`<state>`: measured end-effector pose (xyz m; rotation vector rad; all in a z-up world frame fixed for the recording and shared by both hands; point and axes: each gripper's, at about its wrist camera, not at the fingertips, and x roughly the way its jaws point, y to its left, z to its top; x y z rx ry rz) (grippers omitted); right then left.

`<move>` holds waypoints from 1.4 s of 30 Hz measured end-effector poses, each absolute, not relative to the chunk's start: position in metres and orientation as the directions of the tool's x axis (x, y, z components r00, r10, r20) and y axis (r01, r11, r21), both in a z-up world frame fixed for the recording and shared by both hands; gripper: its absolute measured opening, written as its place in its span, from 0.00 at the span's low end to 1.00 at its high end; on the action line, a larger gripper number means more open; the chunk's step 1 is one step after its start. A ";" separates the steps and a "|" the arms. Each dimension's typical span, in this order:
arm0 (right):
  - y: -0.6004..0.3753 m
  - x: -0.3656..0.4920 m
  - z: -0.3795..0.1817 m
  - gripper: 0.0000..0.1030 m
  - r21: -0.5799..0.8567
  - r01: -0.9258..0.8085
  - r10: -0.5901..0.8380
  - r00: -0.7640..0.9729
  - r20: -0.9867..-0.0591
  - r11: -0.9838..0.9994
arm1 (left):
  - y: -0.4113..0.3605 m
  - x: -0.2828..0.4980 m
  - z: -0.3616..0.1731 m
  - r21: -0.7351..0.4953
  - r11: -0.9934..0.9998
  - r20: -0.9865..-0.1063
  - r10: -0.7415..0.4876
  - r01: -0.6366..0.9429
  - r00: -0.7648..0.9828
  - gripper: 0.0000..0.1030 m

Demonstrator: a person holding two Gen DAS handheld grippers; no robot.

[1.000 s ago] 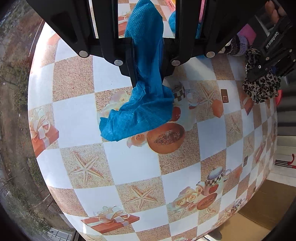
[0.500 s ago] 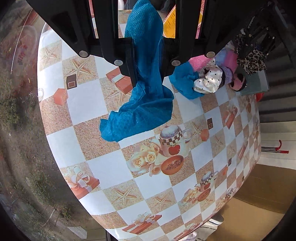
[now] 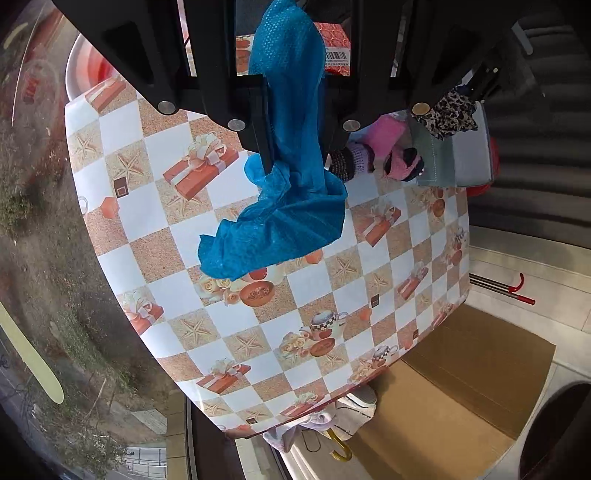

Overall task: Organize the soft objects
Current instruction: 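Carry the scarf and blue cloth over the white box with both tools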

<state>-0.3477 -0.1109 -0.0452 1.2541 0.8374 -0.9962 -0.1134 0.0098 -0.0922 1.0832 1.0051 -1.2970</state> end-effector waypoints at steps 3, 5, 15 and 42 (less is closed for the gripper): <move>-0.097 -0.312 -0.032 0.19 0.375 0.923 -0.139 0.384 -0.913 0.084 | 0.029 -0.081 -0.071 0.025 0.013 -0.964 -0.263 1.000 0.028 0.26; -0.087 -0.284 -0.026 0.19 0.387 0.913 -0.127 0.403 -0.907 0.131 | 0.038 -0.057 -0.064 0.019 0.048 -0.952 -0.303 0.999 0.033 0.26; -0.043 -0.155 -0.017 0.19 0.419 0.827 -0.019 0.459 -0.888 0.374 | 0.082 0.020 -0.039 0.037 0.267 -0.929 -0.346 0.963 0.132 0.26; 0.018 0.000 -0.059 0.19 0.419 0.691 0.137 0.425 -0.895 0.589 | 0.152 0.108 -0.111 0.145 0.473 -0.969 -0.111 0.869 0.222 0.26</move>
